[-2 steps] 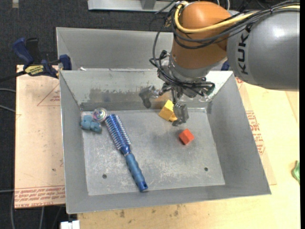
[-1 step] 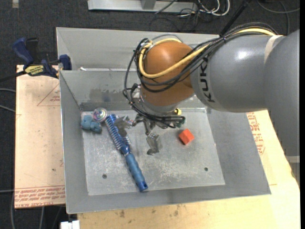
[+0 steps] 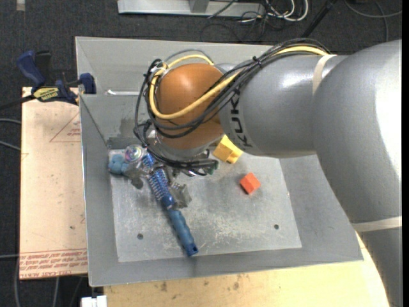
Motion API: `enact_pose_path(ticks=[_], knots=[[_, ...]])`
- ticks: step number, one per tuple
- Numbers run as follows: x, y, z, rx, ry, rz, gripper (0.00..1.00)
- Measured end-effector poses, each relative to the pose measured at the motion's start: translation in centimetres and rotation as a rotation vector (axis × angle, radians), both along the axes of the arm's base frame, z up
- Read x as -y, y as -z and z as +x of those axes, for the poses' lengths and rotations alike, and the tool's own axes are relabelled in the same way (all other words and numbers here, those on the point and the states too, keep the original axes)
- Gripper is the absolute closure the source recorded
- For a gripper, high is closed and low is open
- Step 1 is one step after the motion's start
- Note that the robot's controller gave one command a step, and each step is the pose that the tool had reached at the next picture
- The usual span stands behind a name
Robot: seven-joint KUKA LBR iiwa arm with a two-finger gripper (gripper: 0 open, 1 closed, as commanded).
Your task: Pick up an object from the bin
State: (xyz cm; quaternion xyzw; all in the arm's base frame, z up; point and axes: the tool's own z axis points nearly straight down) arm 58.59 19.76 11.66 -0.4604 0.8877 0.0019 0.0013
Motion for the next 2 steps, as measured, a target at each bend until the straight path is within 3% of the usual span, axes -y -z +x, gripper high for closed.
enact_pose_path(ticks=[1,2], knots=[[1.69,4.81,4.88,0.002,-0.188,-0.003,0.0],[1.59,4.73,4.86,0.002,-0.189,-0.001,1.0]])
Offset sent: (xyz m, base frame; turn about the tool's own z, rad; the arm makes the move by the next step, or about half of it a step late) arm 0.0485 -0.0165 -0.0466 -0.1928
